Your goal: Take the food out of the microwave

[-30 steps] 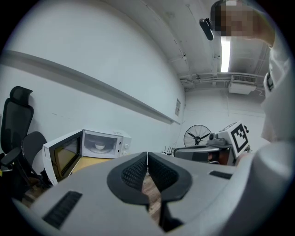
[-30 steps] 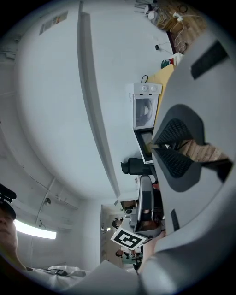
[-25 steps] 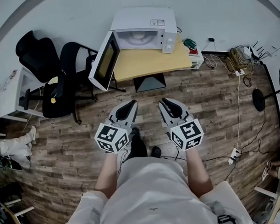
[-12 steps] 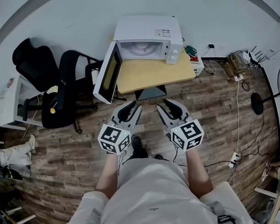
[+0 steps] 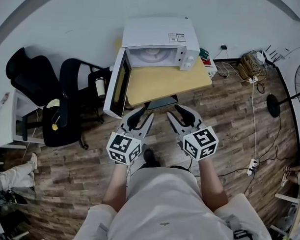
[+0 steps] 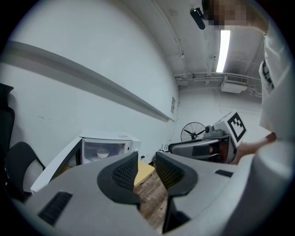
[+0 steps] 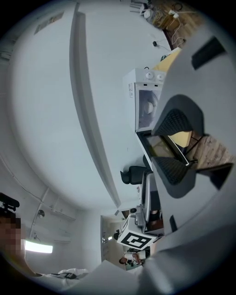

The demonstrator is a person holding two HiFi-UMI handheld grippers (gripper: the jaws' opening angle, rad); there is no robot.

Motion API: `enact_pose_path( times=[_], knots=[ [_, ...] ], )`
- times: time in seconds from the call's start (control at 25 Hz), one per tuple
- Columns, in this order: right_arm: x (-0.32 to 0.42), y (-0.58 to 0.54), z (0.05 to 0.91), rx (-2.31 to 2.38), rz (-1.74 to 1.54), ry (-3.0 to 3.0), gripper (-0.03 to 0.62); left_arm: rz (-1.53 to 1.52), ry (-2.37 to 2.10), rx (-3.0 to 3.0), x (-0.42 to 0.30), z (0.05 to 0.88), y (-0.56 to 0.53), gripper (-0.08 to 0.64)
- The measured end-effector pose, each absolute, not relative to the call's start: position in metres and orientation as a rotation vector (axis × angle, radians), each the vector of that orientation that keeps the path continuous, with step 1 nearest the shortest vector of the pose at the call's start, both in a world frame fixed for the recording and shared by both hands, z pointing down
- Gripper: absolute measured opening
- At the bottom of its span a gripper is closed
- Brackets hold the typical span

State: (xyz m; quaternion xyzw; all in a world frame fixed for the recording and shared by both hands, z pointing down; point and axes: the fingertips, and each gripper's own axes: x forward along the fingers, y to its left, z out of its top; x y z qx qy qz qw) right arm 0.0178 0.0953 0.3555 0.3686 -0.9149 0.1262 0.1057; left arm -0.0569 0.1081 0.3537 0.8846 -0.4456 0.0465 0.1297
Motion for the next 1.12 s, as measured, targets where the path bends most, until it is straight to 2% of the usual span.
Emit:
enact_pose_path(
  times=[0.4, 1.12],
  knots=[
    [-0.001, 0.074, 0.372, 1.169, 0.439, -2.634, 0.141, 0.142, -1.237, 2.578, -0.079, 0.367, 0.081, 0.112],
    [-0.011, 0.009, 0.4, 1.176, 0.578, -2.611, 0.141, 0.169, -1.217, 2.537, -0.078, 0.392, 0.027, 0.114]
  ],
)
